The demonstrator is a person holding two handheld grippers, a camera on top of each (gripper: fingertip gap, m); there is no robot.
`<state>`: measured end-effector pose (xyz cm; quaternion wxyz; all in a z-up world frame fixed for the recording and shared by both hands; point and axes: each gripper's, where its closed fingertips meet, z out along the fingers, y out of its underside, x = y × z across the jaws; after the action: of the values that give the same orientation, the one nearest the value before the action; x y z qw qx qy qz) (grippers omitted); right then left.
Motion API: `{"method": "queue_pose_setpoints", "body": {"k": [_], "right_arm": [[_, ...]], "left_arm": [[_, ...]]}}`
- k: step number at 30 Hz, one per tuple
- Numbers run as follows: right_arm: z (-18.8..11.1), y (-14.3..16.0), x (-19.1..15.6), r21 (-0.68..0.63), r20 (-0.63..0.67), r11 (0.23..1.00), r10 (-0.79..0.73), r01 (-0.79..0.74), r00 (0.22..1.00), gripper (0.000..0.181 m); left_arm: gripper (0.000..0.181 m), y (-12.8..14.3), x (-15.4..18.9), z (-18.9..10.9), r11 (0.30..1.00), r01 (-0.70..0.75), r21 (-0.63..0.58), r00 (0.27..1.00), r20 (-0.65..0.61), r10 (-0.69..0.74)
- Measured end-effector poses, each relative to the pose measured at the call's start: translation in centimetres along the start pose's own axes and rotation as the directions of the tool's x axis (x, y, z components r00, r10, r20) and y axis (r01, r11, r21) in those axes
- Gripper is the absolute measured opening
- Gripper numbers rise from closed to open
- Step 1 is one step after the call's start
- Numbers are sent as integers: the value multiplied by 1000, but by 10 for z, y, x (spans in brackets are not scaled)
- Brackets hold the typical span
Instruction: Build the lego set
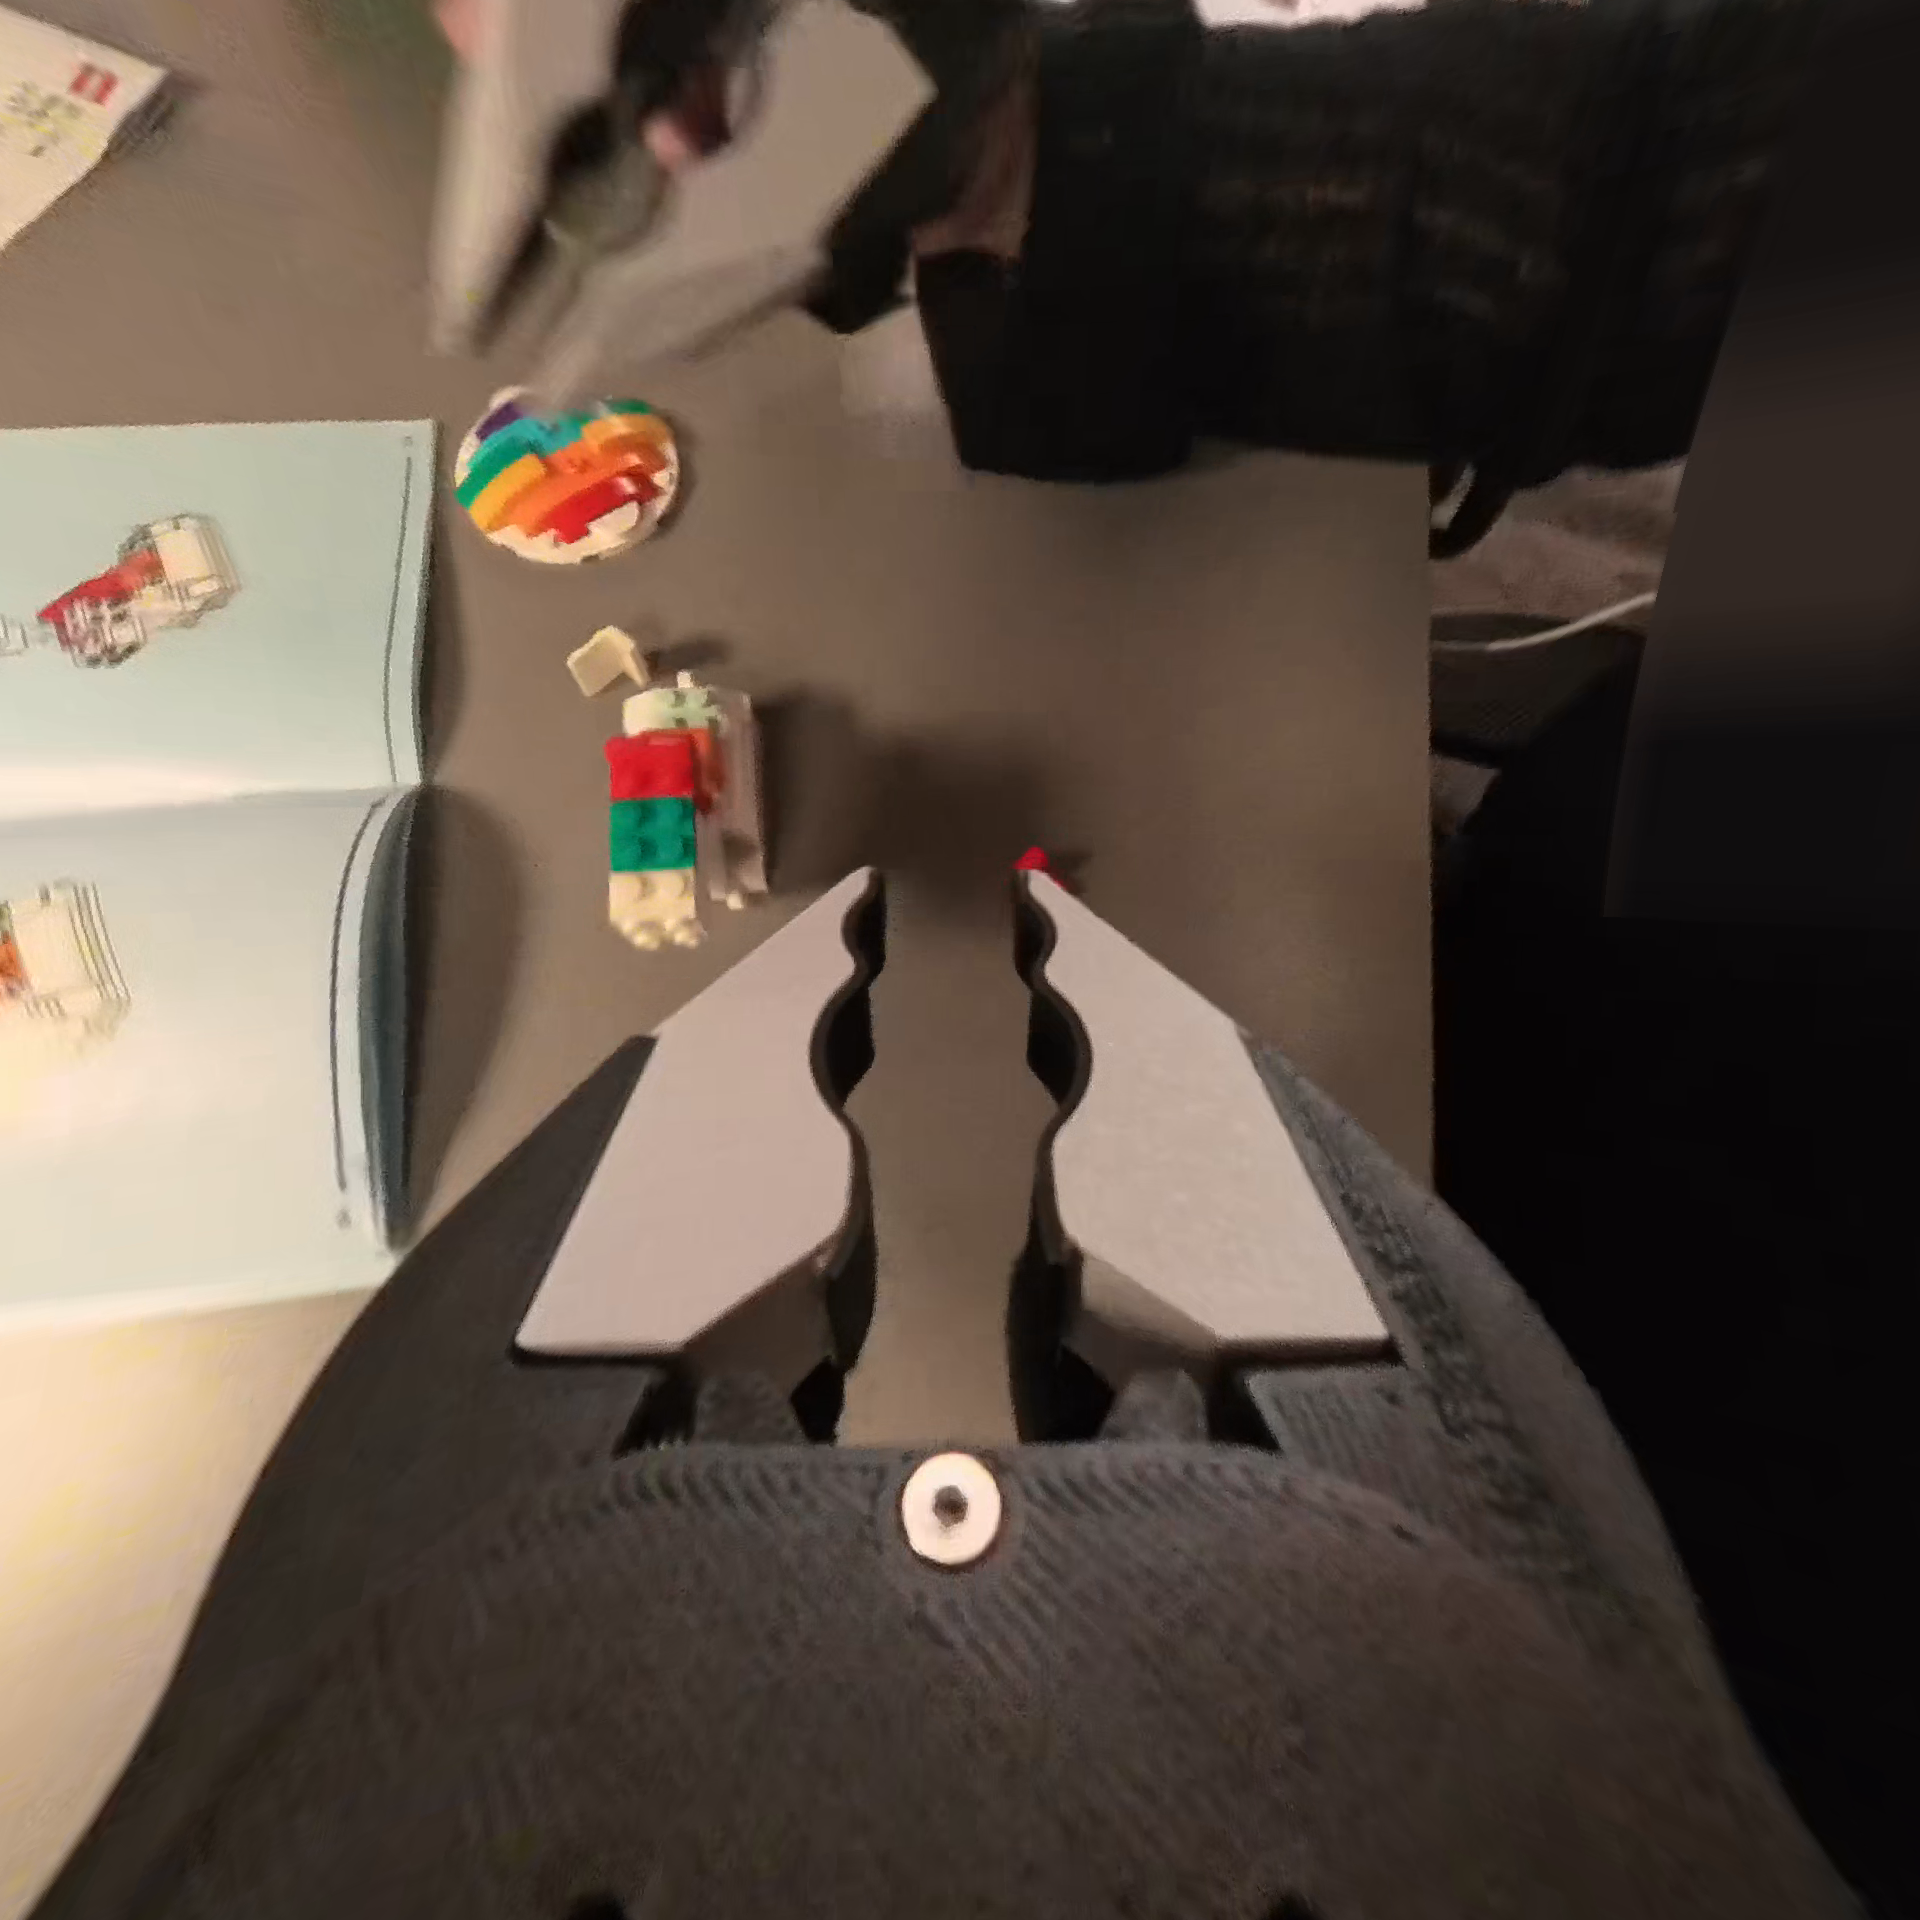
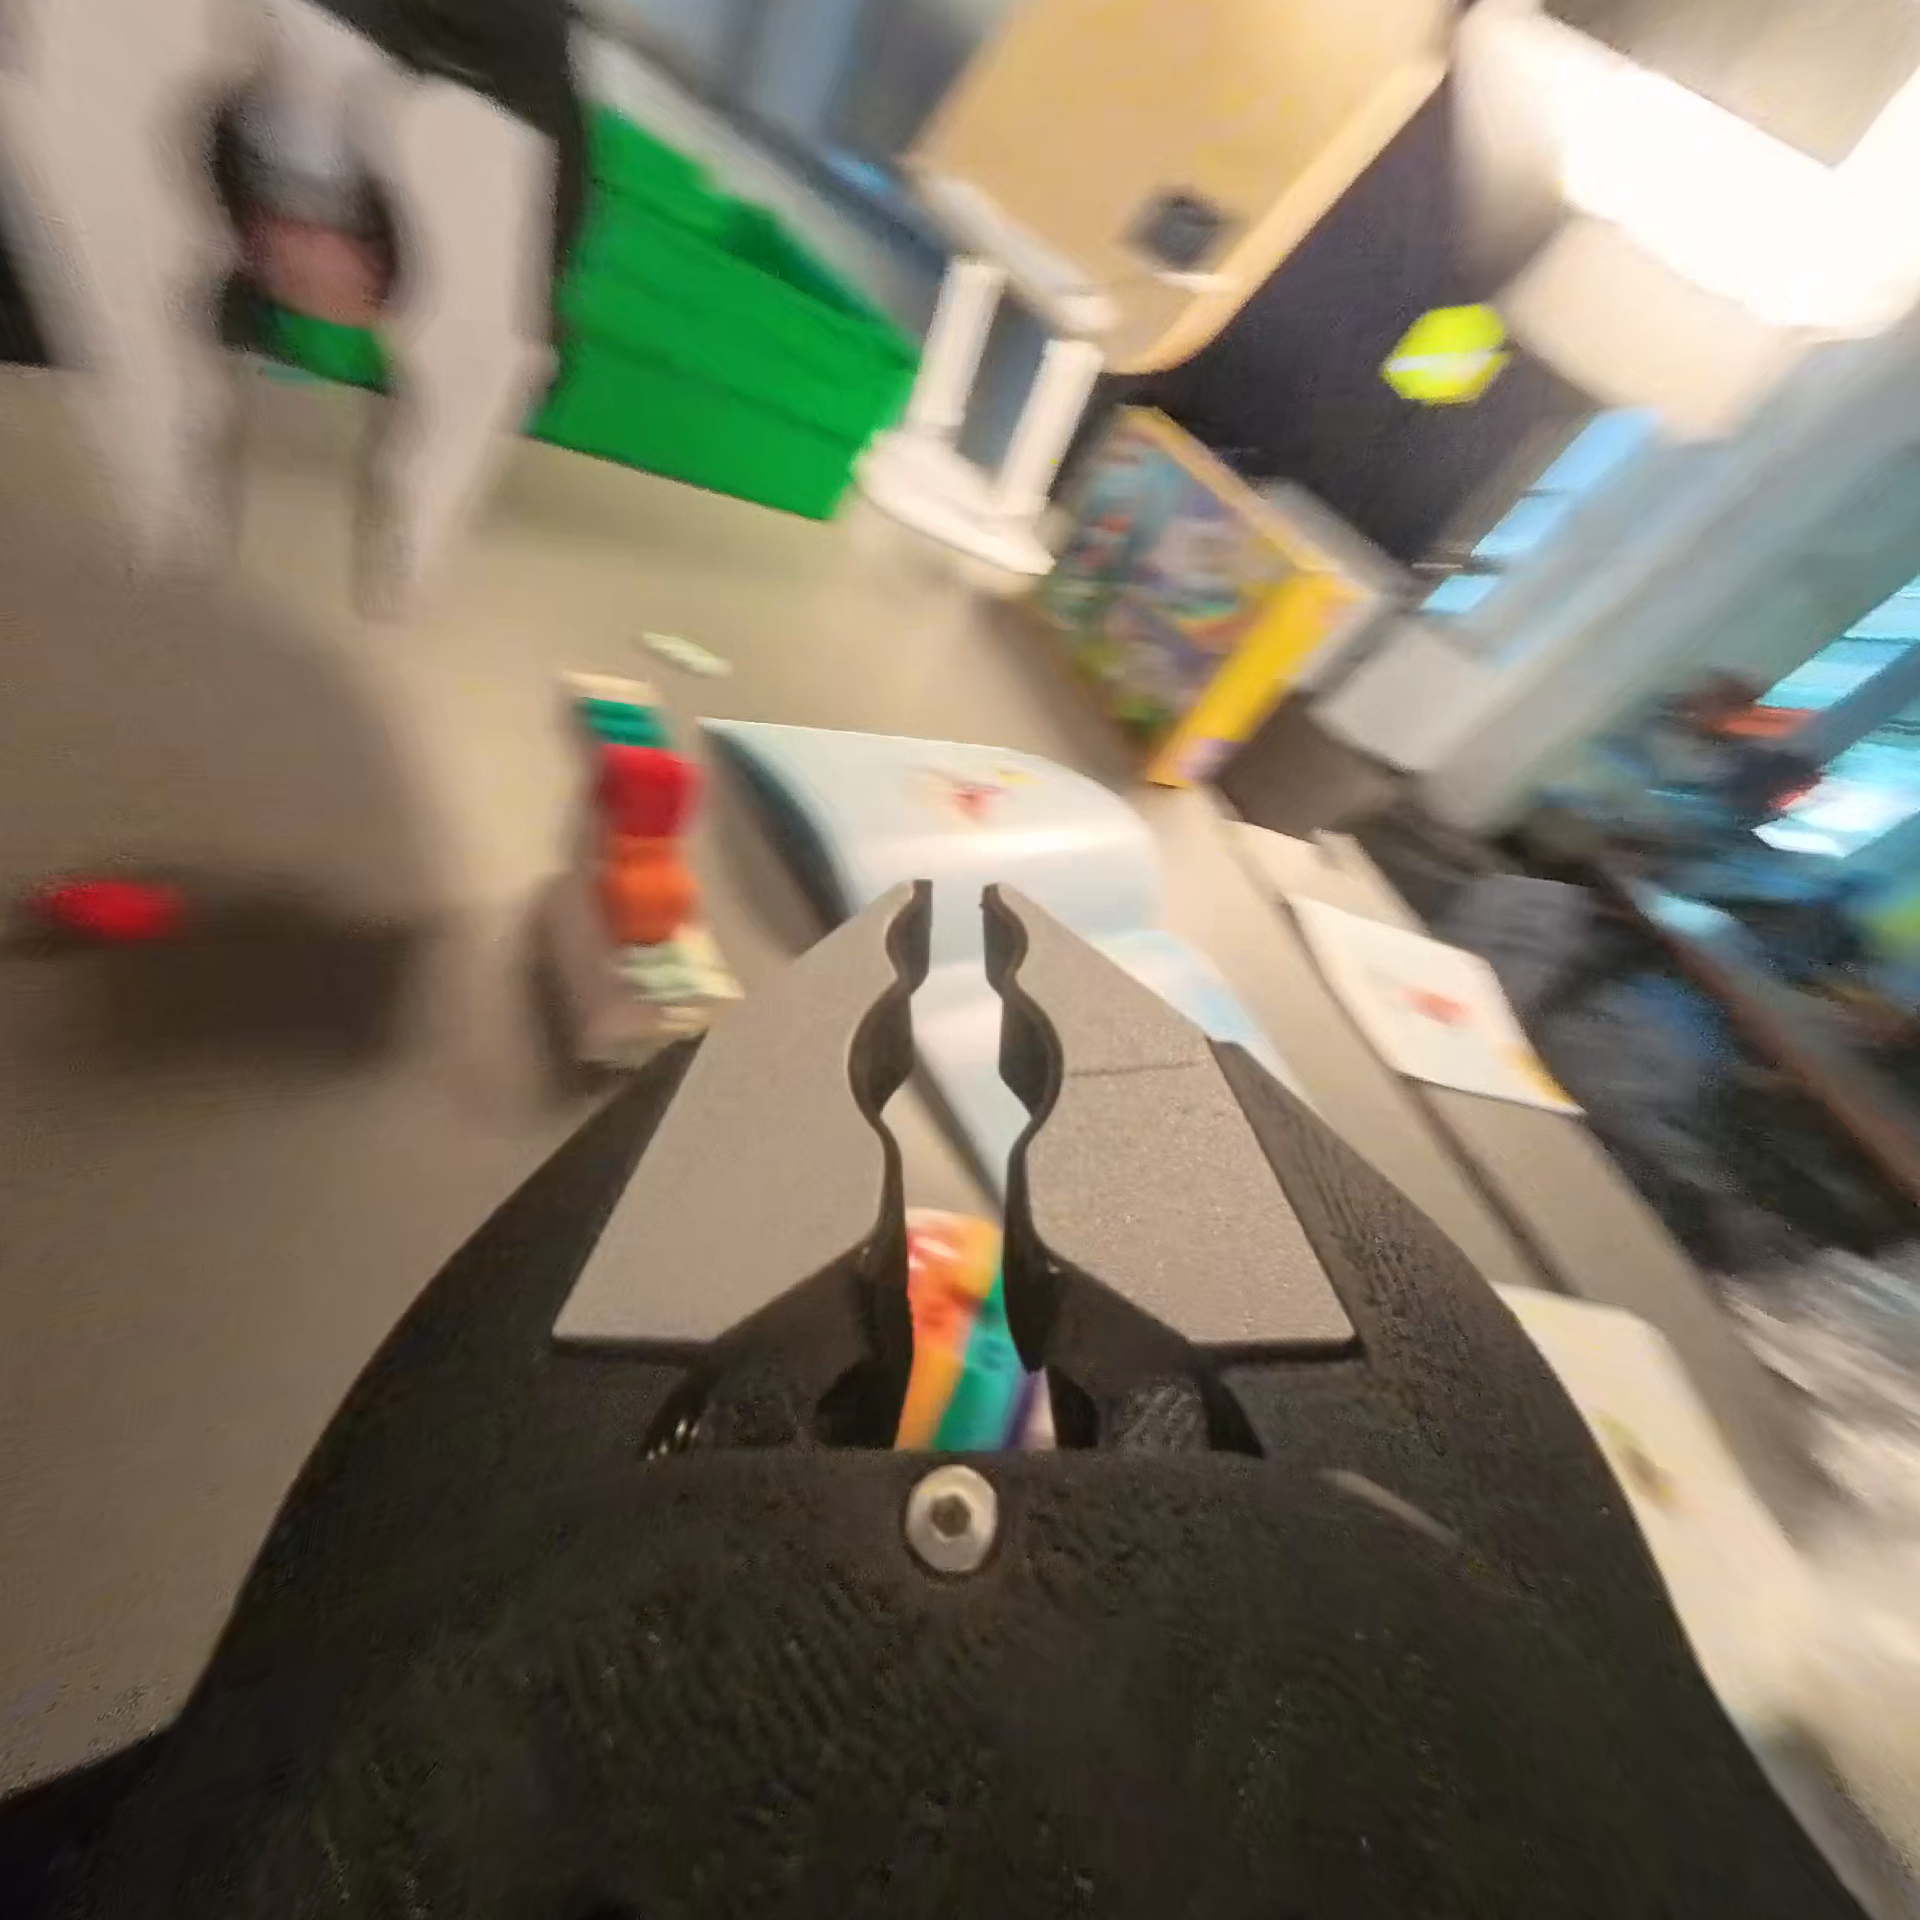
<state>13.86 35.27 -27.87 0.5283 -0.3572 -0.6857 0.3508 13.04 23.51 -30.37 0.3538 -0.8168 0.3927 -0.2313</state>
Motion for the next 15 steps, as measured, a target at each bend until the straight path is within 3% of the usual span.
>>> {"method": "queue_pose_setpoints", "body": {"k": [3,6,10,15], "right_arm": [[0,-18,-65,-43,384,995,95,-85,918,9],[1,-19,-115,-160,583,982,175,-99,793,22],[6,-3,-152,-264,677,964,198,-18,709,25],[9,-2,-151,-262,673,963,228,-62,703,17]], "left_arm": [[31,7,5,3,993,107,49,994,-17,-106],[42,19,7,18,988,146,47,988,36,-148],[46,28,13,23,988,143,51,988,51,-145],[45,25,4,8,986,132,100,985,99,-141]]}}
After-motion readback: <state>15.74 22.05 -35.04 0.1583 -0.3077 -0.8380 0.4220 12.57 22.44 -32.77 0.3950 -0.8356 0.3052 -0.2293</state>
